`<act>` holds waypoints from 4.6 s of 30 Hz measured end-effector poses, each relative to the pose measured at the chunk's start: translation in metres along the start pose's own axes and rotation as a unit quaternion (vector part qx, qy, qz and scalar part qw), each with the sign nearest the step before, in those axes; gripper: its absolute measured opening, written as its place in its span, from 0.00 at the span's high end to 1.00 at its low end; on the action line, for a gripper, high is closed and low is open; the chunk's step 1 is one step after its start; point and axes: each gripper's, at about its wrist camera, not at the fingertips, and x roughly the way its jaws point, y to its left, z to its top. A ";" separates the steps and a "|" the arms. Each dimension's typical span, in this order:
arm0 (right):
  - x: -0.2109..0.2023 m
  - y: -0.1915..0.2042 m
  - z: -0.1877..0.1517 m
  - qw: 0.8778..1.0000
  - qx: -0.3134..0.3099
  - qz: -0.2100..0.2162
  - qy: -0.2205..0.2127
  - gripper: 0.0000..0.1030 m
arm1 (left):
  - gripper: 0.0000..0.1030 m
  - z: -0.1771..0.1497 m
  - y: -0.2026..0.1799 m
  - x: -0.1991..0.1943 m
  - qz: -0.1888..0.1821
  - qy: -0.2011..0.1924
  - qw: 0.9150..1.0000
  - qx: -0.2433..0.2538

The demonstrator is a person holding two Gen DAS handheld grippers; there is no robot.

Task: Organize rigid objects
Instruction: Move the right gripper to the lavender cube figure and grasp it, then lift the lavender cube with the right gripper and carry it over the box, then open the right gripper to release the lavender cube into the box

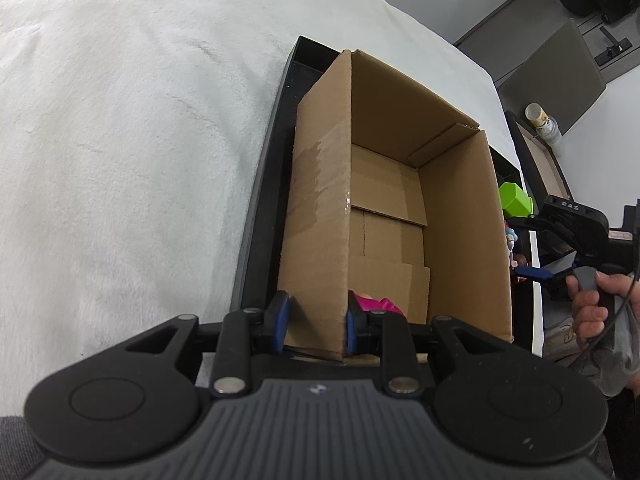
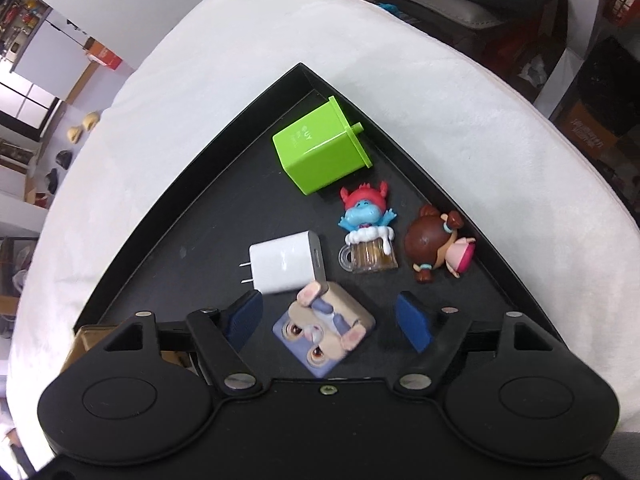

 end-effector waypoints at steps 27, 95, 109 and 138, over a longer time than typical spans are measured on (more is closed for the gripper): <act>-0.004 -0.007 -0.031 0.995 -0.096 -0.025 0.032 0.57 | 0.75 -0.001 -0.005 0.003 0.014 -0.001 1.000 -0.007; -0.084 0.162 -0.124 0.914 -0.397 0.070 -0.044 0.59 | 0.75 -0.005 0.007 0.003 -0.019 0.004 0.999 -0.025; -0.051 0.198 -0.146 0.893 -0.445 0.047 -0.047 0.59 | 0.75 -0.005 0.019 0.004 -0.046 0.003 0.998 -0.034; -0.094 0.151 -0.122 0.899 -0.425 0.081 -0.065 0.48 | 0.71 -0.005 0.011 0.002 -0.032 -0.003 0.999 -0.039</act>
